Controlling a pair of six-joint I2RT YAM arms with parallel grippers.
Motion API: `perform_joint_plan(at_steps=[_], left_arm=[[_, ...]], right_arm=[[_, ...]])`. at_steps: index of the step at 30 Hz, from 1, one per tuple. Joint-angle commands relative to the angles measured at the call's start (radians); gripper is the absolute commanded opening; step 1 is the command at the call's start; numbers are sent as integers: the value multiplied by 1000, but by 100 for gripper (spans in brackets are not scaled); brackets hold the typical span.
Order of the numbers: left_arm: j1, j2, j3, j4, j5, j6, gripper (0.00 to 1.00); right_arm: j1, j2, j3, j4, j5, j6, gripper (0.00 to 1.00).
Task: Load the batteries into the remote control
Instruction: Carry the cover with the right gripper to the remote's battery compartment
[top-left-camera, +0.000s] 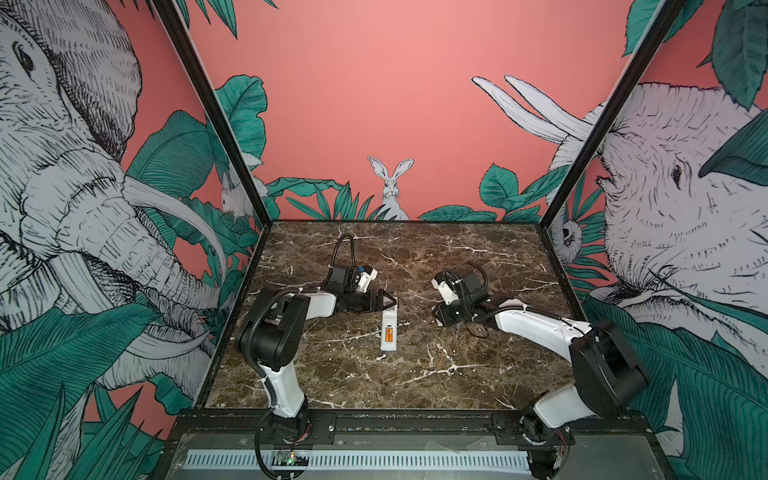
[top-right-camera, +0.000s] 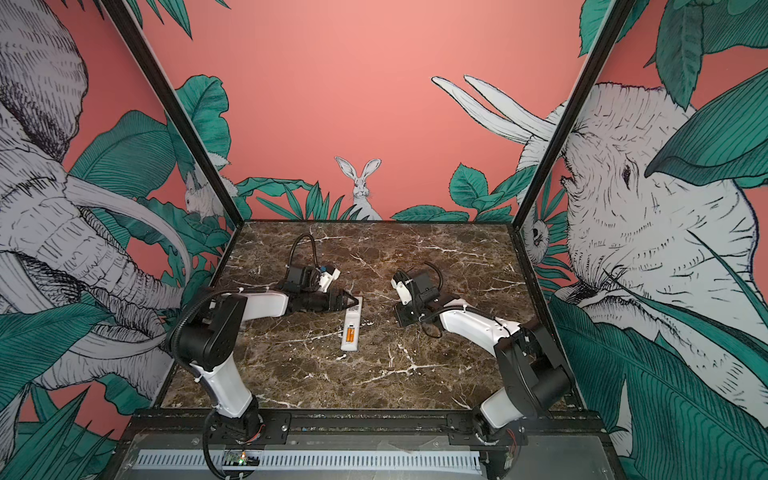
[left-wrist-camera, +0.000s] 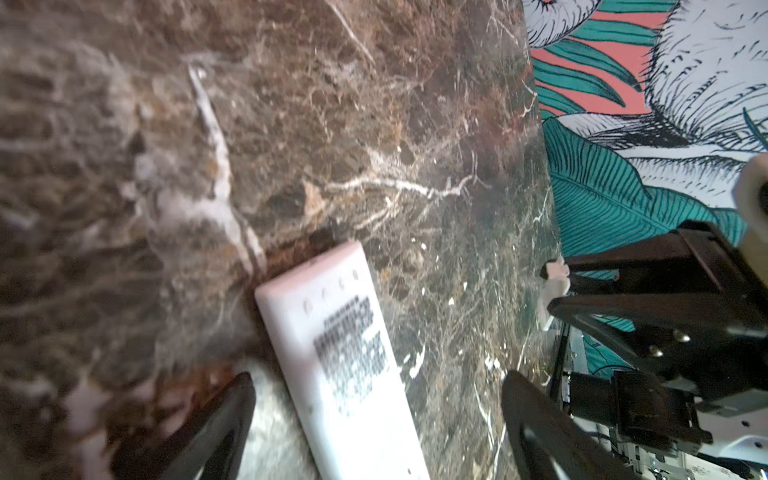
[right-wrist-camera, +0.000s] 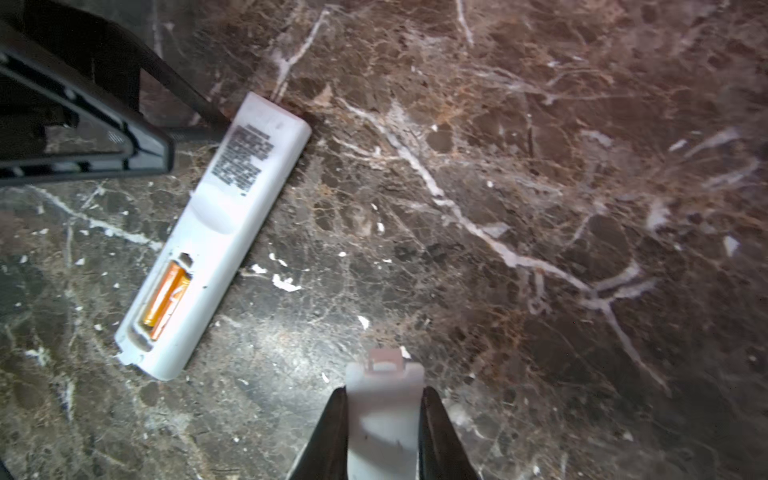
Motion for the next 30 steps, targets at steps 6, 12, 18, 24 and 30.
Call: perform_joint_plan(at_steps=[6, 12, 18, 24, 30], left_arm=[[0, -175, -89, -104, -109, -1, 93], [22, -330, -52, -364, -342, 23, 93], [81, -458, -42, -480, -394, 15, 94], [124, -564, -38, -554, -426, 26, 96], [151, -606, -39, -574, -434, 39, 97]], right_arm=[[26, 158, 110, 56, -64, 96, 17], [26, 380, 309, -16, -85, 110, 16], [48, 535, 509, -107, -82, 86, 16], [128, 657, 688, -167, -126, 55, 16], [224, 690, 765, -179, -164, 18, 15]])
